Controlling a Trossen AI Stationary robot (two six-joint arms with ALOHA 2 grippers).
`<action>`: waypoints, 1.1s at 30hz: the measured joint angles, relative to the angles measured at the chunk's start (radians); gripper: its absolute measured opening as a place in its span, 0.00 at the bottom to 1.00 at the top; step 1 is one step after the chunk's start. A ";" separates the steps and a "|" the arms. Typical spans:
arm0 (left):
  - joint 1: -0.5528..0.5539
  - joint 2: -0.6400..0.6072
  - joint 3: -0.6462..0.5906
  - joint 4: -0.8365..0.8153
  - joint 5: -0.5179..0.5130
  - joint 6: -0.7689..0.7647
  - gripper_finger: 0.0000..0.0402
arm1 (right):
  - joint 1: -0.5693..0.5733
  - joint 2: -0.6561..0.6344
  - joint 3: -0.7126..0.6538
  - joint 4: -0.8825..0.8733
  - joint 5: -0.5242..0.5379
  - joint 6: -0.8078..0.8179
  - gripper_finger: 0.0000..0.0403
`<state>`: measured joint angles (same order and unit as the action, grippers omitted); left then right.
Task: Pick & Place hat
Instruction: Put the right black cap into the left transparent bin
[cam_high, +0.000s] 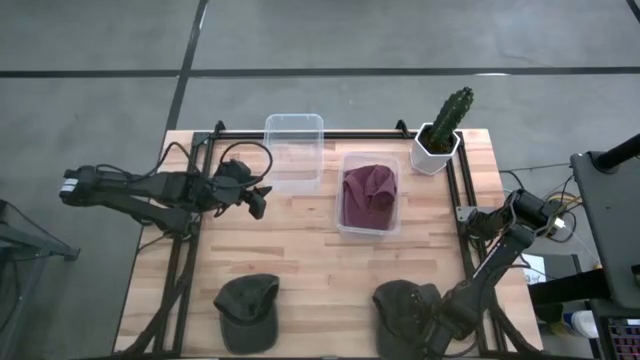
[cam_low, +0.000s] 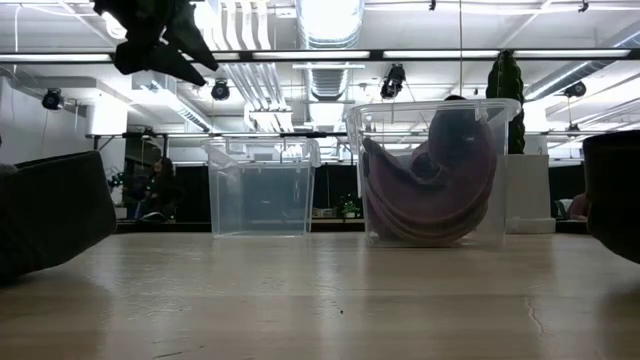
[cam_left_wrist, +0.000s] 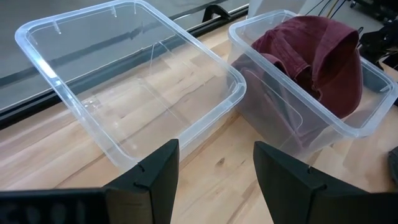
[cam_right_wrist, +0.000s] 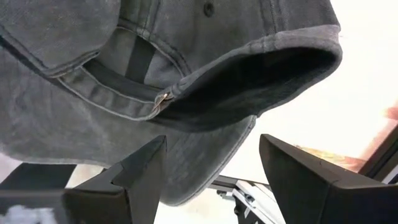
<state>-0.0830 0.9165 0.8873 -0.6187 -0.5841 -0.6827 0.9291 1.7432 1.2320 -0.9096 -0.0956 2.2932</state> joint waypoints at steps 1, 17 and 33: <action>0.000 0.000 -0.004 0.007 0.000 0.000 0.50 | 0.000 0.001 -0.001 -0.001 0.000 0.000 0.62; 0.000 0.003 -0.013 0.017 0.001 -0.002 0.50 | 0.000 0.105 -0.005 0.043 0.021 0.004 0.62; 0.000 0.003 -0.013 0.023 0.017 -0.002 0.50 | -0.003 0.201 0.001 0.105 -0.007 0.003 0.35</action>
<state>-0.0833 0.9192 0.8742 -0.5952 -0.5667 -0.6849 0.9264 1.9439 1.2327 -0.8042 -0.1025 2.2967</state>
